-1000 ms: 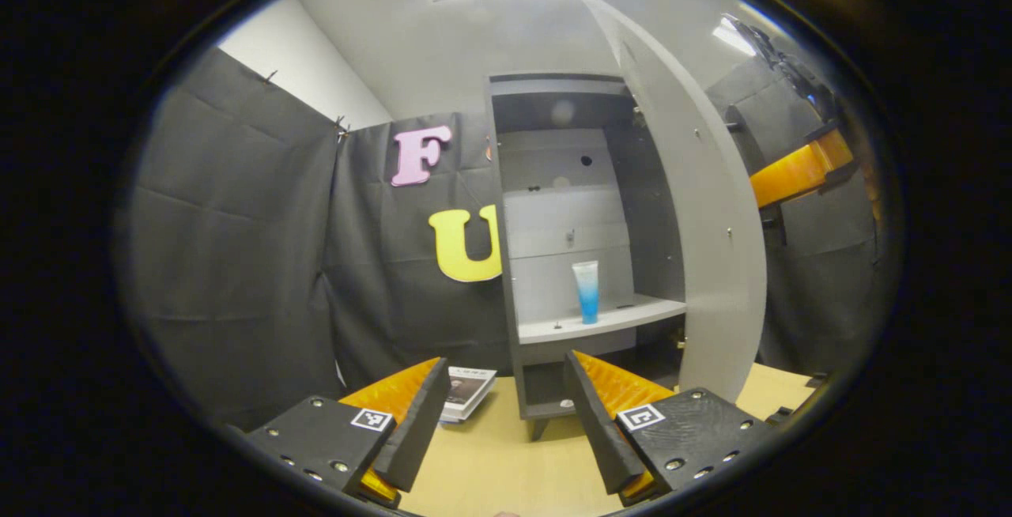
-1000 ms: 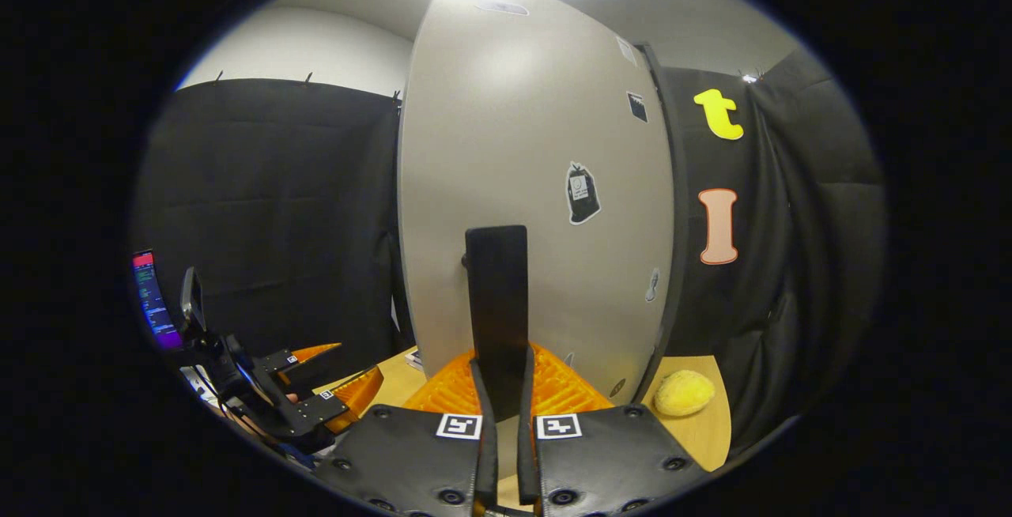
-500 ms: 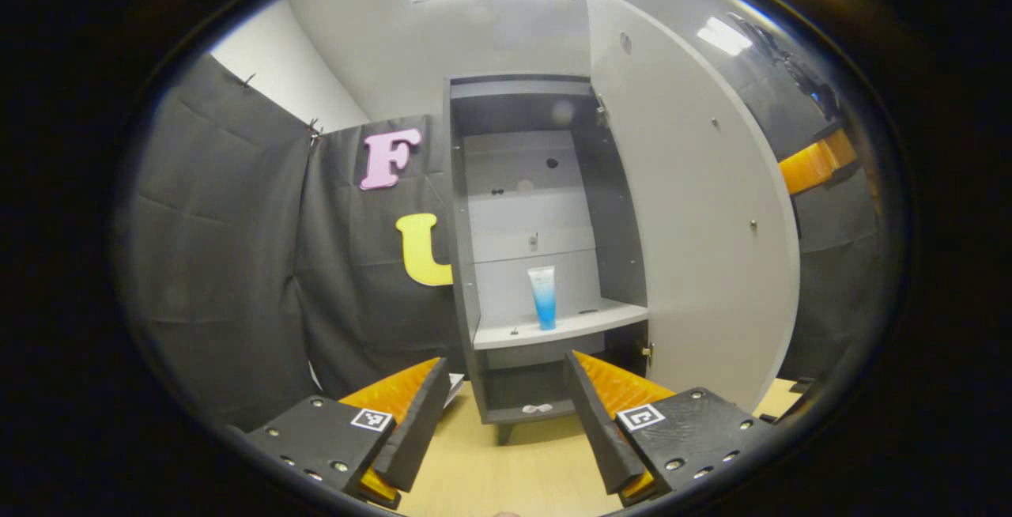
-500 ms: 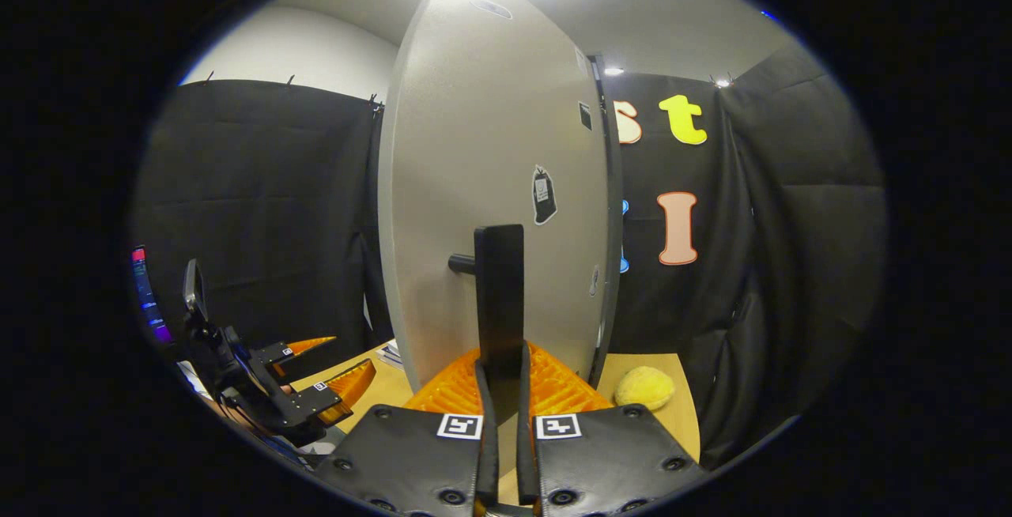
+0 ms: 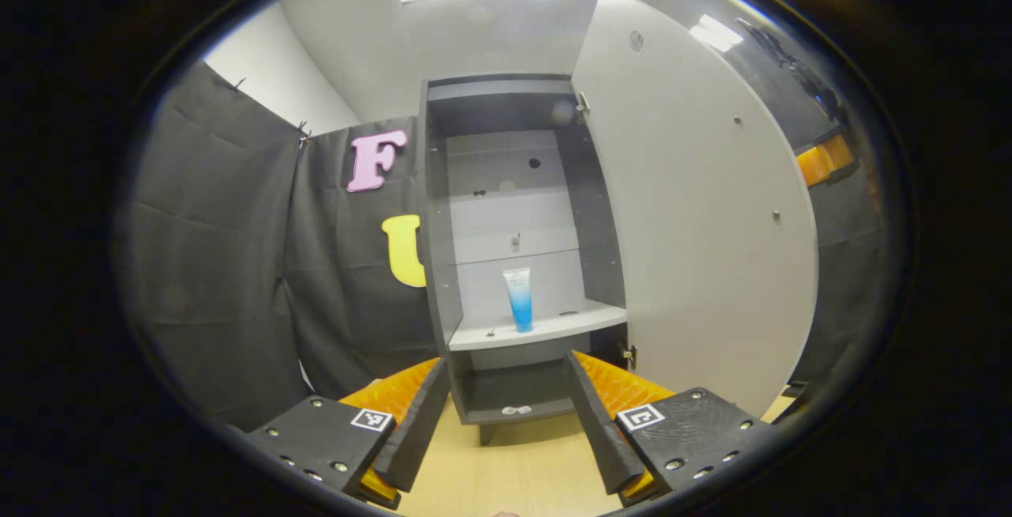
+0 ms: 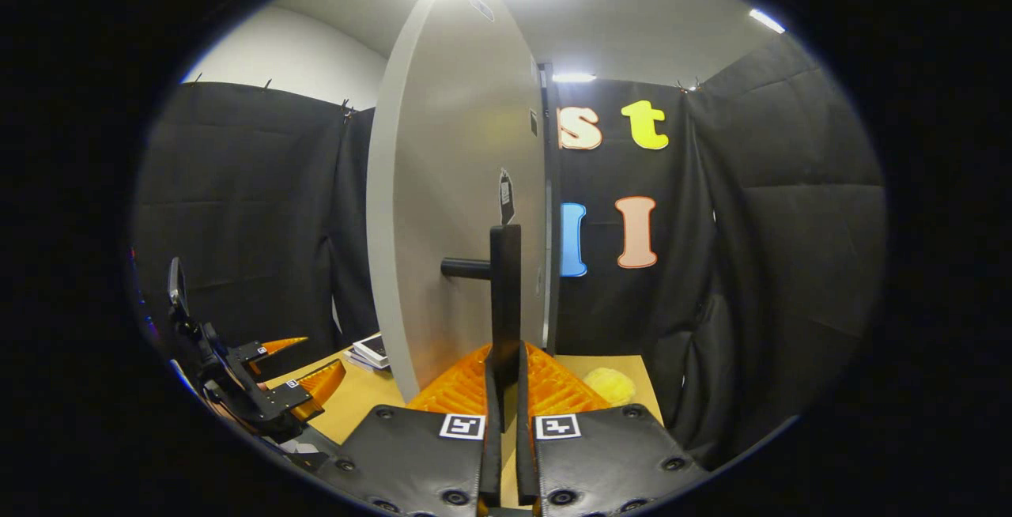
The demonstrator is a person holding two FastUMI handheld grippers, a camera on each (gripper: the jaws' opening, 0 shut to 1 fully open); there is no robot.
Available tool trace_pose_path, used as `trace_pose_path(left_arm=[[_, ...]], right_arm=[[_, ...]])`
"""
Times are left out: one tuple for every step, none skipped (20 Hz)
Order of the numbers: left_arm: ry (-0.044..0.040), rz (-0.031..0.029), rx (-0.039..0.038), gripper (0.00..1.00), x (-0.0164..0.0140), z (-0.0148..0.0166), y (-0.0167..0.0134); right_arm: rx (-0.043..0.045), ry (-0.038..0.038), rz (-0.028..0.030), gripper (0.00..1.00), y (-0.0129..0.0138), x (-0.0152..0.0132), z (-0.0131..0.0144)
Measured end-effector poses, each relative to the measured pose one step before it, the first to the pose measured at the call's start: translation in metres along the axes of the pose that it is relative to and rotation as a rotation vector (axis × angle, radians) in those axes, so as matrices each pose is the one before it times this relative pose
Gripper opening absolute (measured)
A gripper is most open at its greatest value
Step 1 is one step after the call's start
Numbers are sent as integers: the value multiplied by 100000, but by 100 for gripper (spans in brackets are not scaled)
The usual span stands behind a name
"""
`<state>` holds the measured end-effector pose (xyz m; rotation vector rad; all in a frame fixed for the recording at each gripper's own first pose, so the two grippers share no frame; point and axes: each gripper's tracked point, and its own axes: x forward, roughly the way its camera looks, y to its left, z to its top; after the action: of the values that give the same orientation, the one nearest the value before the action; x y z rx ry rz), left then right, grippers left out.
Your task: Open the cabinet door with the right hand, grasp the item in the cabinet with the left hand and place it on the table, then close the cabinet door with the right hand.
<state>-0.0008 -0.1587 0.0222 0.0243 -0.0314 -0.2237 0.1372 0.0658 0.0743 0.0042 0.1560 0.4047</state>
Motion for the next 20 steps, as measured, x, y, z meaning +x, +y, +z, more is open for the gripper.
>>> trace_pose_path(left_arm=[[231,56,284,87,34,57,-270],[-78,308,202,87,57,-14,-138],[-187,289,143,87,78,94,-81],[205,169,120,87,154,42,-175],[223,220,-16,87,221,15,-127],[433,187,-179,87,428,-111,-168],[659,174,-164,87,428,-18,-226],[461,-180,-198,87,584,-2,-472],[52,-307,91,87,665,271,-450],[-375,344,306,87,625,368,-182],[-453,677,-188,87,695,441,-199],[-692,895,-523,87,754,391,-175],[-523,813,-768,87,943,422,-312],[-264,533,-737,87,1018,357,-299],[-56,711,-692,87,968,349,-232],[-139,572,-406,87,1060,236,-70],[-412,948,130,87,1119,362,96],[-393,830,402,87,1110,247,163],[-536,195,217,87,1241,222,31],[-476,41,37,87,1266,232,-109]], right_arm=[[-709,-288,-1342,5,-523,-189,5],[-1078,-243,-1530,5,-462,-26,-54],[-708,-414,-1530,9,-512,-145,52],[73,-379,-1477,9,-441,133,-24],[1181,-587,77,9,17,-109,109],[2494,-71,1383,8,306,-160,-138],[2224,-597,1962,8,127,-598,-27],[1473,-884,2079,8,-5,-1178,-152],[645,-1005,1772,8,13,-1283,-270],[130,-1178,1266,11,9,-1349,-242],[-128,-730,-72,12,-339,-1030,-221],[-2176,-669,-3142,12,-1122,-633,-215],[-2440,-345,-3463,14,-1409,-569,-40],[-874,-280,-3973,11,-1606,-159,-243],[794,205,-2867,14,-1409,-56,-311],[1394,596,-1715,16,-698,556,-567],[1223,439,-1152,43,-411,185,-328],[105,487,-2281,69,-664,158,-398],[-923,1015,-2577,96,-810,239,-371],[-1167,541,-2509,99,-700,223,-439]])
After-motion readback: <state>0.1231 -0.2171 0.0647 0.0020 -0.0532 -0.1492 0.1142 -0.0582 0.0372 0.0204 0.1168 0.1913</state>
